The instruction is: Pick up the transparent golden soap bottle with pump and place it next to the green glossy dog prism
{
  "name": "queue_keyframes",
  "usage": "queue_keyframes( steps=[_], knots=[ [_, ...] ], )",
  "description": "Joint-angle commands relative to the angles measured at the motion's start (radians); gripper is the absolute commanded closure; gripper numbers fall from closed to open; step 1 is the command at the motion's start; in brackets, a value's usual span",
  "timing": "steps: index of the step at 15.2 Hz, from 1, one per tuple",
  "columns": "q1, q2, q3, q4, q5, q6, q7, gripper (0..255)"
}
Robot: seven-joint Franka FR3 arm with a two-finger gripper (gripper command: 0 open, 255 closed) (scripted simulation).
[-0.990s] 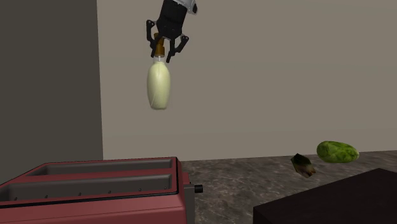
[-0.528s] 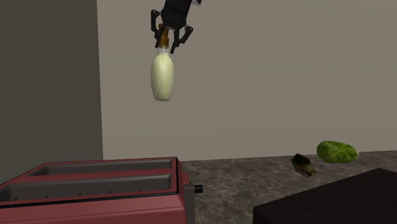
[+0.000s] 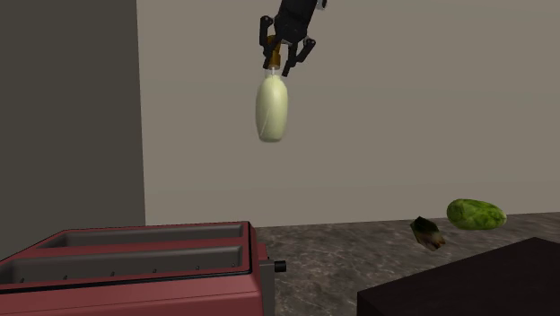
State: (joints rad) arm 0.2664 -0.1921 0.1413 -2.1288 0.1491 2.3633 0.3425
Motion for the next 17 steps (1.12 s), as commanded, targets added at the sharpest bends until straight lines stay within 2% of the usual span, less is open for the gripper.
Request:
queue_keyframes(
  steps=[1,8,17],
  knots=[
    [-0.01,-0.05,-0.03,-0.05,0.024,-0.004,-0.055,255],
    [-0.046,-0.205,-0.147,-0.191,0.065,-0.043,-0.228,255],
    [-0.113,-0.35,-0.315,-0.291,0.049,-0.126,-0.436,255]
  ],
)
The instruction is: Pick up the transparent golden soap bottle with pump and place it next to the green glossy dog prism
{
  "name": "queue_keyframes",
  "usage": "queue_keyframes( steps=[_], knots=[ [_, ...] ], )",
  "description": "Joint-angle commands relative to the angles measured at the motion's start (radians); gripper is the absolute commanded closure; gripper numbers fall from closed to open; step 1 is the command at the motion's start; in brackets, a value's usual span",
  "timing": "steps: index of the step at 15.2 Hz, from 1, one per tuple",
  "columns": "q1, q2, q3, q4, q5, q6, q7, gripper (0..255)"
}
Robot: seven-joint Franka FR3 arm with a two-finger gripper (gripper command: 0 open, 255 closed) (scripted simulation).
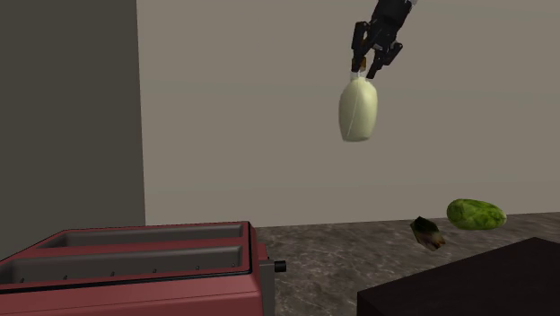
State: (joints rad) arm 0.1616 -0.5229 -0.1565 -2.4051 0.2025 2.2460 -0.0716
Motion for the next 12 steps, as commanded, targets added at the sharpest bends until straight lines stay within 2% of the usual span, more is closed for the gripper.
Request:
queue_keyframes(
  steps=[1,12],
  knots=[
    [-0.017,-0.031,-0.037,-0.019,-0.009,-0.019,-0.045,255],
    [-0.109,-0.081,-0.268,0.005,-0.073,-0.143,-0.301,255]
  ],
)
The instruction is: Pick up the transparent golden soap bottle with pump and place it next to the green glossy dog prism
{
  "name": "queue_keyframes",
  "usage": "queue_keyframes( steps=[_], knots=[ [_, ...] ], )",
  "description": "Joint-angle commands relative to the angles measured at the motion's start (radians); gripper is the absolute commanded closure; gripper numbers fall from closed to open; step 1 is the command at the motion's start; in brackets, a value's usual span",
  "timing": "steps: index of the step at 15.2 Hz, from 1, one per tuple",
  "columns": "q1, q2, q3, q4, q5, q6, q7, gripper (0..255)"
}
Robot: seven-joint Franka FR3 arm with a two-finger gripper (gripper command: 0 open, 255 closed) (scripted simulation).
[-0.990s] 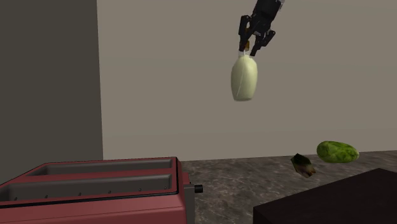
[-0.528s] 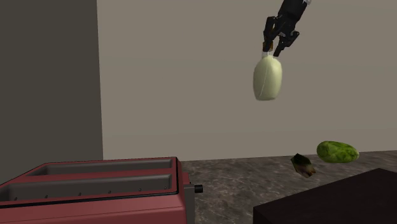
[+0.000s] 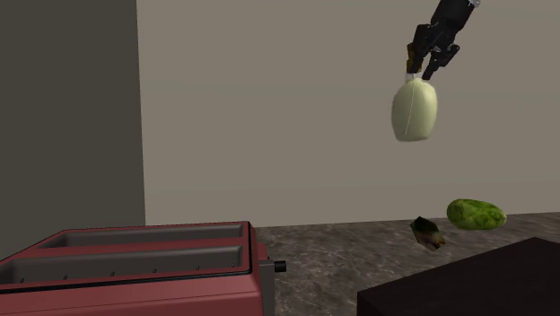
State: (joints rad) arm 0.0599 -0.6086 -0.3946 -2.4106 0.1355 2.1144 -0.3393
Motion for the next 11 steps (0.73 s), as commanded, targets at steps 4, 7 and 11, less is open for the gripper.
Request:
queue_keyframes(
  steps=[4,7,11],
  knots=[
    [-0.029,0.023,-0.12,0.055,-0.025,-0.056,-0.13,255],
    [-0.038,0.048,-0.192,0.101,-0.033,-0.09,-0.204,255],
    [-0.038,0.099,-0.293,0.177,-0.032,-0.135,-0.306,255]
  ],
)
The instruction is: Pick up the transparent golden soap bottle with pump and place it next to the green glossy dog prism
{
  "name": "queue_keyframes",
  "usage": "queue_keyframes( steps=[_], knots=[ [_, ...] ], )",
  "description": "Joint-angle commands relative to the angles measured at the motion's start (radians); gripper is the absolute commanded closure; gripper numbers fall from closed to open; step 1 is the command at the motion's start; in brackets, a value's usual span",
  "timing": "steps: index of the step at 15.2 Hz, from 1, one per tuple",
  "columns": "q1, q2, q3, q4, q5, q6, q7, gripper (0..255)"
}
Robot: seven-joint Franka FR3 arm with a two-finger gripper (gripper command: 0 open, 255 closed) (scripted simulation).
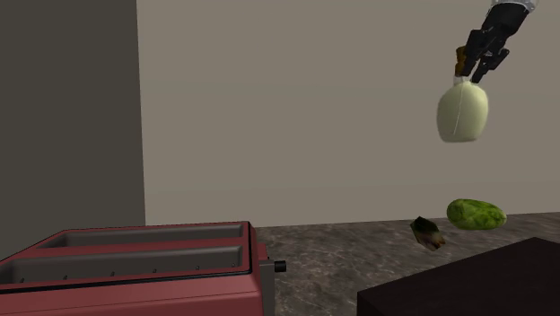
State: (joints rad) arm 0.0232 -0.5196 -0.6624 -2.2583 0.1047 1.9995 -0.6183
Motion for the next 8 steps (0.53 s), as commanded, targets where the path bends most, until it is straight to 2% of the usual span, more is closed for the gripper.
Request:
queue_keyframes(
  steps=[1,4,8],
  knots=[
    [0.001,0.026,-0.053,0.047,0.001,-0.032,-0.054,255],
    [0.017,0.089,-0.15,0.128,0.02,-0.073,-0.146,255],
    [0.018,0.095,-0.163,0.081,0.024,-0.023,-0.166,255]
  ],
)
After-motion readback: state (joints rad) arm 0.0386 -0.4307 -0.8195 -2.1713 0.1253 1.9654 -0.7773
